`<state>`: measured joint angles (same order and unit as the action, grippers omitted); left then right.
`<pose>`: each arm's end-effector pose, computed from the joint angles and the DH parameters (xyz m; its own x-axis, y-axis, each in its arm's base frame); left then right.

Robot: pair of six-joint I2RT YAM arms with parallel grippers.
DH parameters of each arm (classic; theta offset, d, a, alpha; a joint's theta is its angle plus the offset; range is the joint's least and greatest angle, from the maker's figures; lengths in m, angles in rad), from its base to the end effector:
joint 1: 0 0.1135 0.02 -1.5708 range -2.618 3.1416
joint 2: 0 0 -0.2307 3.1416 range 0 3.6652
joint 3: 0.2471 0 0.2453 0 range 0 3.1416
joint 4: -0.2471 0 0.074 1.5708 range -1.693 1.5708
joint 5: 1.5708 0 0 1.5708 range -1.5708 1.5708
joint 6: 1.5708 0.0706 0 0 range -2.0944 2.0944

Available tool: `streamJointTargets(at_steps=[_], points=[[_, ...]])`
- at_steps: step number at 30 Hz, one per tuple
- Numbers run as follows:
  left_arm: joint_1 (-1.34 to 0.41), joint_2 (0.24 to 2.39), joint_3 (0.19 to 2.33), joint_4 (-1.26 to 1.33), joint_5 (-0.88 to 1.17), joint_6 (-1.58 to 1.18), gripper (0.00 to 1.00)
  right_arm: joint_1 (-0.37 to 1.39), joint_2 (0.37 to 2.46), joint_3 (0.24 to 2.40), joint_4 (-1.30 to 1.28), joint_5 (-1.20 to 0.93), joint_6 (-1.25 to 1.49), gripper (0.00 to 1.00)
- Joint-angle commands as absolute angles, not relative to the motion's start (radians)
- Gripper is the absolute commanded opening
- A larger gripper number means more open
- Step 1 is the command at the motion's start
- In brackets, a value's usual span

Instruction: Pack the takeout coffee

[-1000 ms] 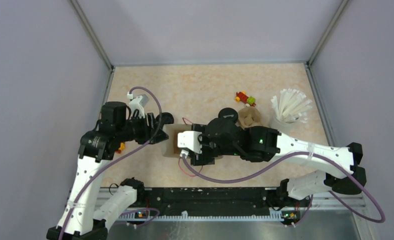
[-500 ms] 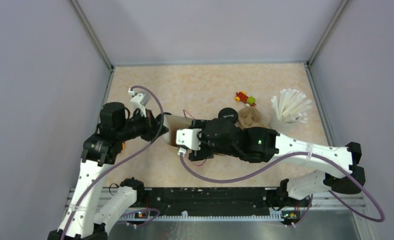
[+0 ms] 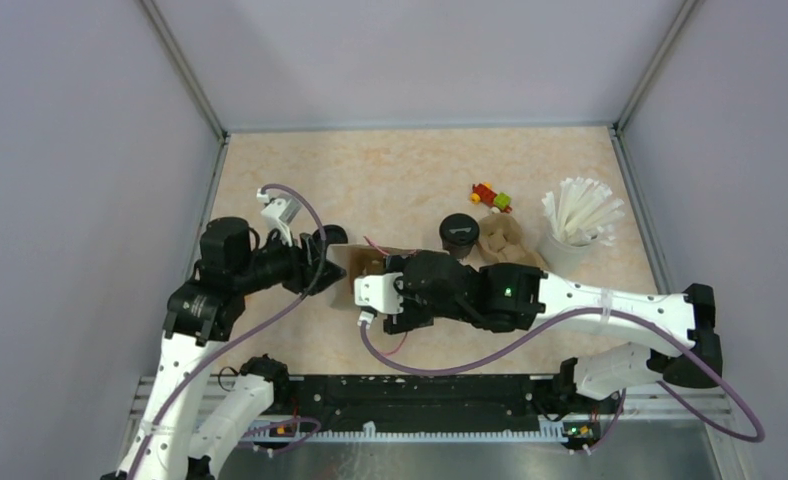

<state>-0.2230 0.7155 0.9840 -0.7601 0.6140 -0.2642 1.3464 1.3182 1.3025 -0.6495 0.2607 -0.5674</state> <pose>0.1621 -0.0785 0.3236 -0.6209 -0.0780 -0.7800 0.5324 0.6883 -0.4927 0.0874 0.3011 0.3054 0.3662 -0.7293 -0.5780 -0.8301 0.0247 -0.5570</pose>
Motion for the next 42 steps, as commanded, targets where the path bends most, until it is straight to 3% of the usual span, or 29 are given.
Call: streamJointTargets(at_steps=[1,7,22,33,38,42], points=[[-0.219,0.700,1.058,-0.913,0.569,-0.254,0.62,1.371,1.310,1.287,-0.612,0.286,-0.585,0.66],[-0.219,0.717,1.127,-1.021,0.536,-0.289,0.70,1.405,1.297,1.252,-0.615,0.311,-0.575,0.66],[-0.219,0.644,1.034,-0.980,0.503,-0.361,0.63,1.427,1.354,1.238,-0.558,0.347,-0.586,0.65],[-0.219,0.647,0.959,-0.841,0.502,-0.346,0.47,1.427,1.369,1.284,-0.613,0.376,-0.568,0.65],[-0.219,0.639,0.952,-0.818,0.502,-0.301,0.20,1.428,1.368,1.317,-0.634,0.401,-0.581,0.66],[-0.219,0.614,0.937,-0.780,0.520,-0.273,0.08,1.425,1.405,1.356,-0.631,0.426,-0.617,0.66]])
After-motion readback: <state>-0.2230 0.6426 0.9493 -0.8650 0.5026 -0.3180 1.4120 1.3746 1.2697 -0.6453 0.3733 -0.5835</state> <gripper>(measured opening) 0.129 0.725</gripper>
